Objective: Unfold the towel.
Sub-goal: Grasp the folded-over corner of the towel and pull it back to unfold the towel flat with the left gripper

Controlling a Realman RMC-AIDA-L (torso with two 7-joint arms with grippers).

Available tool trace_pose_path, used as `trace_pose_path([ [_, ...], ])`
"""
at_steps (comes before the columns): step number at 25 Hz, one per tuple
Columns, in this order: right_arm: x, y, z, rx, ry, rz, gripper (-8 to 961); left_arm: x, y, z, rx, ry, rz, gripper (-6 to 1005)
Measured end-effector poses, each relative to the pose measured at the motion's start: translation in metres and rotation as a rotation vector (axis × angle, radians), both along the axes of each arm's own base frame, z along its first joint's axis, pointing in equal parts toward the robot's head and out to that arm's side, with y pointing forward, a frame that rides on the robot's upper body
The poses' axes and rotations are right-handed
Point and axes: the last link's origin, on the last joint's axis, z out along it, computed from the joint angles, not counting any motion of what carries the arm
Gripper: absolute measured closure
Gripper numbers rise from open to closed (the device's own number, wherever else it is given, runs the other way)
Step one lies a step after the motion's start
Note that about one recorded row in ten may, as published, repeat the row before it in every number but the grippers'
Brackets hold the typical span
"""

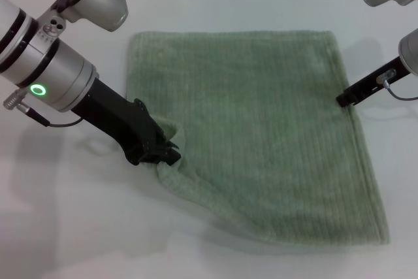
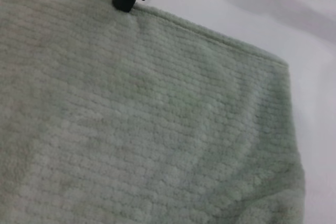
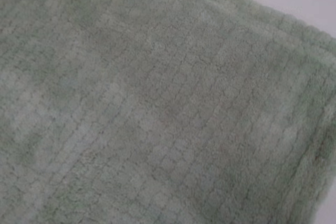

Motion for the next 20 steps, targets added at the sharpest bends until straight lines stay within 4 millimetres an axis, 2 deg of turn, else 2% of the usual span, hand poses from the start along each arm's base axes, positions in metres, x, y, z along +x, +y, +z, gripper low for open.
trace_pose_path([
  [20,-0.001,0.001,-0.001,-0.002,-0.004,0.011,955,-0.002,-0.012,0.006,-0.034,-0.062,0.027,945],
])
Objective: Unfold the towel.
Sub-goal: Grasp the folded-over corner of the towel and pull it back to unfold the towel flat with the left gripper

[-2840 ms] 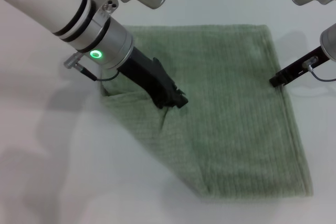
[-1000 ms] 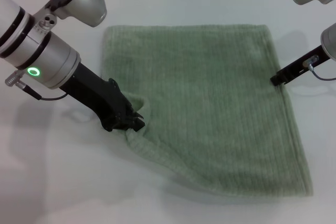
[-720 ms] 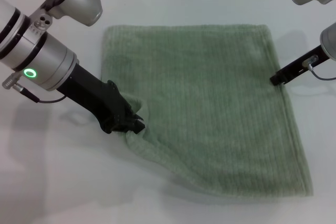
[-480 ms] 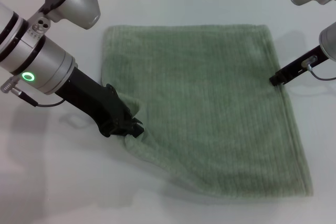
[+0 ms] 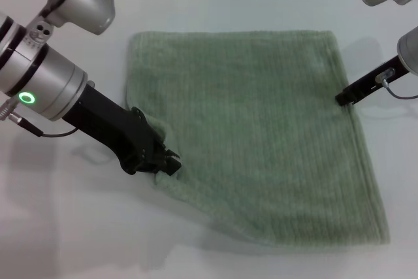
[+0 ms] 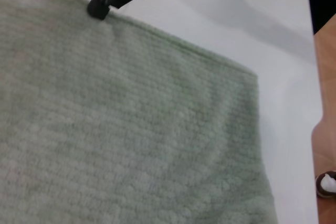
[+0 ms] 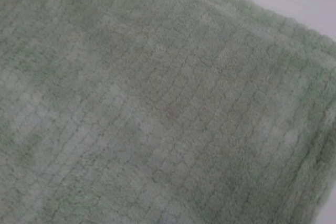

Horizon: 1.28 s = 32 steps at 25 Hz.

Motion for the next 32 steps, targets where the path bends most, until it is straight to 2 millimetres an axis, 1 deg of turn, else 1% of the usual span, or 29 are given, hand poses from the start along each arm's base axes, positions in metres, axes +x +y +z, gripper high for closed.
trace_pose_path([
  [11,-0.001,0.001,0.0,0.001,-0.002,0.006,955,-0.001,-0.004,0.002,-0.019,-0.012,0.001,946],
  [20,0.001,0.0,-0.002,-0.001,-0.001,0.003,955,-0.007,-0.006,0.008,-0.013,-0.011,0.025,947],
  [27,0.001,-0.001,-0.004,-0.004,-0.001,0.002,954,-0.007,-0.007,0.005,-0.02,-0.007,0.023,947],
  [32,0.001,-0.001,-0.004,-0.004,-0.001,0.004,954,-0.011,-0.006,0.004,-0.004,0.019,0.032,948],
])
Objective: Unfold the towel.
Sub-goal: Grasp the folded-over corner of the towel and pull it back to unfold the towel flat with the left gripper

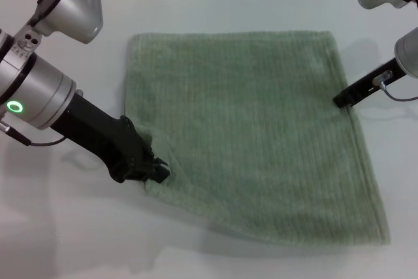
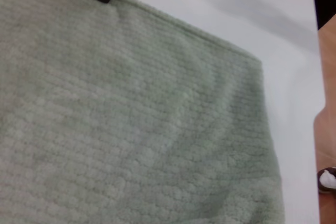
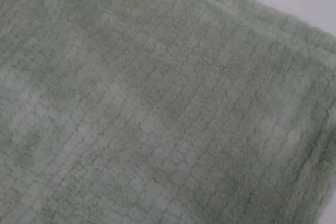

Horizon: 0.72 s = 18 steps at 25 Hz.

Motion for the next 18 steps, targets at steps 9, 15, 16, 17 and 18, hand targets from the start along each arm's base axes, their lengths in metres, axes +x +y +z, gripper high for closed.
trace_pose_path([
  [9,-0.0017,0.0004,-0.0009,-0.002,0.001,0.005,954,-0.0003,0.0043,-0.0002,0.018,0.011,0.014,864],
  [15,-0.0021,0.0003,-0.0015,-0.003,0.001,0.006,954,0.0001,0.0058,0.0041,0.043,-0.001,0.001,680],
  [16,-0.0021,0.0003,-0.0015,-0.003,0.001,0.006,954,0.0001,0.0058,0.0041,0.043,-0.001,0.001,644],
  [17,-0.0023,0.0002,-0.0018,-0.004,0.002,0.006,955,0.0001,0.0058,0.0041,0.043,-0.001,0.001,608],
  [18,-0.0024,-0.0001,-0.0025,-0.005,0.002,0.006,955,-0.0006,0.007,0.0059,0.052,-0.004,-0.005,572],
])
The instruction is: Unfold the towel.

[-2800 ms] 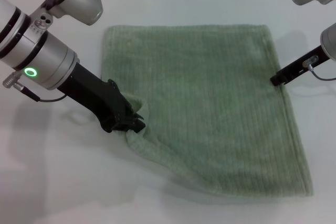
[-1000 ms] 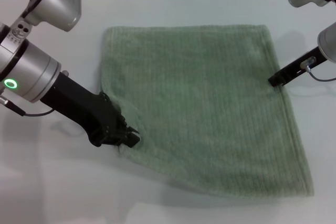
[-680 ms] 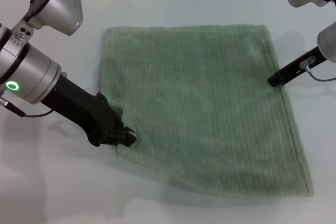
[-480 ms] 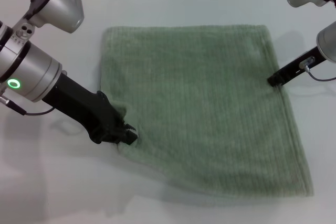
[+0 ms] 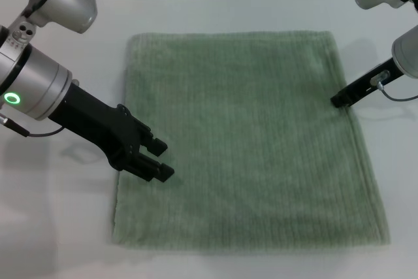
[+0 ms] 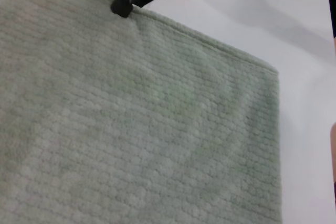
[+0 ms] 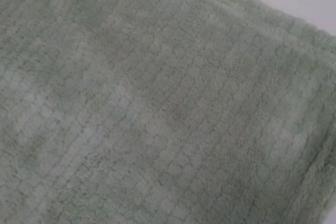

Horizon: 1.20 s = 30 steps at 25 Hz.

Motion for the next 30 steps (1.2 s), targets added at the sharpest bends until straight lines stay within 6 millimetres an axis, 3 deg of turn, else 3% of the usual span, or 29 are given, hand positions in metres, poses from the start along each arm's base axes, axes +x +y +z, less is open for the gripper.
trace_pose_path([
  [5,0.0,0.0,-0.001,-0.001,0.001,0.001,955,0.001,0.007,0.005,0.058,-0.036,-0.016,457],
  [18,-0.016,0.01,0.004,0.027,0.005,0.041,955,0.01,0.042,-0.008,0.344,-0.276,-0.089,464],
  [20,-0.027,0.017,0.008,0.047,0.001,0.052,955,0.005,0.061,-0.007,0.544,-0.409,-0.049,467],
  [22,-0.035,0.024,0.013,0.074,-0.022,0.076,955,0.003,0.065,-0.006,0.586,-0.434,-0.032,467],
  [23,-0.04,0.027,0.014,0.091,-0.037,0.099,954,-0.005,0.077,0.0,0.726,-0.504,0.019,467],
  [26,-0.05,0.034,0.016,0.144,-0.059,0.16,954,-0.014,0.084,0.001,0.824,-0.542,0.064,467],
  [30,-0.072,0.053,0.014,0.378,-0.087,0.375,955,-0.026,0.096,0.005,0.996,-0.59,0.138,467],
])
